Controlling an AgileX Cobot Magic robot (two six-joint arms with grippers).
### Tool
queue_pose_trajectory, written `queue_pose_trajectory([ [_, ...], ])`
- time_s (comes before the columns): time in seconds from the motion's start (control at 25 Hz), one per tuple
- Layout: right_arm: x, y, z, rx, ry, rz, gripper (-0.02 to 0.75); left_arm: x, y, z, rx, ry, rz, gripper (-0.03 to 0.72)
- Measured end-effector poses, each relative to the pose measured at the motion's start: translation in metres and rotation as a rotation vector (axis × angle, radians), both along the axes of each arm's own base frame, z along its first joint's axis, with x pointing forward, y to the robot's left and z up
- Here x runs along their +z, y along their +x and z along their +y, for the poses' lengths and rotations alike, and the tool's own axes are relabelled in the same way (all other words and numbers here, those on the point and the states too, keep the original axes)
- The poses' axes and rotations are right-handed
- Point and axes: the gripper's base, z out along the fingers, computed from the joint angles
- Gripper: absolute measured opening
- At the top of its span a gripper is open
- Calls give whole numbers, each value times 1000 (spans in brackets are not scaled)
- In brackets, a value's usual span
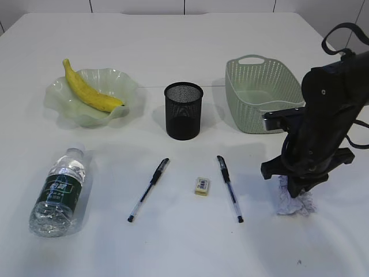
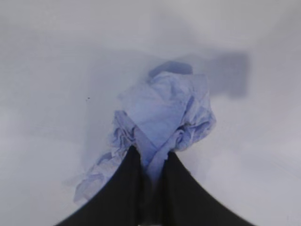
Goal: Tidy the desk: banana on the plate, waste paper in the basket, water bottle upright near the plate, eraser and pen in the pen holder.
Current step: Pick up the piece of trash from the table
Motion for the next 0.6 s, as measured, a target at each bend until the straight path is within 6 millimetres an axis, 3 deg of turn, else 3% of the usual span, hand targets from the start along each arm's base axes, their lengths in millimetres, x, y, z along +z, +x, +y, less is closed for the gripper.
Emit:
queue_pose_trajectory([
  [0.2,7,-2,-1,16,-1,1,52,0,0,0,0,0,0,331],
  [0.44,50,-4,-1,26,33,-138,51,0,0,0,0,0,0,331],
  [0.6,87,10,3,30,69,-280,51,0,0,0,0,0,0,331],
])
